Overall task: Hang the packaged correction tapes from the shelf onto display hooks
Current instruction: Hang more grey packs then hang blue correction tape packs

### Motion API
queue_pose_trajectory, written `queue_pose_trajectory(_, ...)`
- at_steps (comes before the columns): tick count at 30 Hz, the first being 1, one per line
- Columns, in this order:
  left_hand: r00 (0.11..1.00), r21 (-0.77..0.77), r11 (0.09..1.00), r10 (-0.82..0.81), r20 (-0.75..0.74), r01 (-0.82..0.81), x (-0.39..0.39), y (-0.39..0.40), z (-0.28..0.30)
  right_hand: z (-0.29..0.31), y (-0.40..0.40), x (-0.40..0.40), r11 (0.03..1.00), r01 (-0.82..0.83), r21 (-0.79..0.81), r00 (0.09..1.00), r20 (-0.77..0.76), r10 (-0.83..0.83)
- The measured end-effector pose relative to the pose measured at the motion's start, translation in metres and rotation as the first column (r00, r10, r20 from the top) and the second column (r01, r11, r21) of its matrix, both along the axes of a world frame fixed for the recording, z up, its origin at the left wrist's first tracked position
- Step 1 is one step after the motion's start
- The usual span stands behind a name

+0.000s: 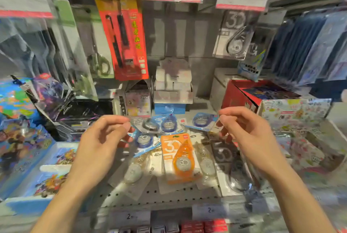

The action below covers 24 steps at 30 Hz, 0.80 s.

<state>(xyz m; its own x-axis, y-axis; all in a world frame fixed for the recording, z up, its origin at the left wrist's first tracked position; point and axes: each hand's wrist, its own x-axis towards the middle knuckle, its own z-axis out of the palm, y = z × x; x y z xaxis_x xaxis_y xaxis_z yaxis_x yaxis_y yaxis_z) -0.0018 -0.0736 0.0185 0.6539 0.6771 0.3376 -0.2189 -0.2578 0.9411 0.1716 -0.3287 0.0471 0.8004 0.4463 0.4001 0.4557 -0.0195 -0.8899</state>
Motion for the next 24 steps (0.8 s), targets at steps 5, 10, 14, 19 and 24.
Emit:
queue_pose_trajectory(5,0.993,-0.011,1.000,-0.022,-0.114,0.021,-0.001,0.029,-0.010,-0.016,0.028,0.003,0.989,0.012,-0.145,1.000,0.000,-0.012)
queue_pose_trajectory(10,0.923,0.164,0.984,0.004,-0.386,0.064,0.027,0.043,-0.015,-0.034,0.059,0.024,0.933,0.002,-0.359,0.999,0.039,0.013)
queue_pose_trajectory(14,0.753,0.448,0.867,0.144,-0.642,0.217,0.056,0.050,-0.012,-0.044,0.088,0.043,0.844,0.004,-0.536,0.987,0.139,0.084)
queue_pose_trajectory(19,0.601,0.507,0.808,0.253,-0.758,0.300,0.087,0.060,-0.019,-0.050,0.124,0.064,0.729,-0.021,-0.684,0.932,0.250,0.261)
queue_pose_trajectory(24,0.580,0.475,0.843,0.262,-0.771,0.251,0.099,0.067,-0.021,-0.059,0.137,0.072,0.661,-0.053,-0.749,0.922,0.218,0.320)
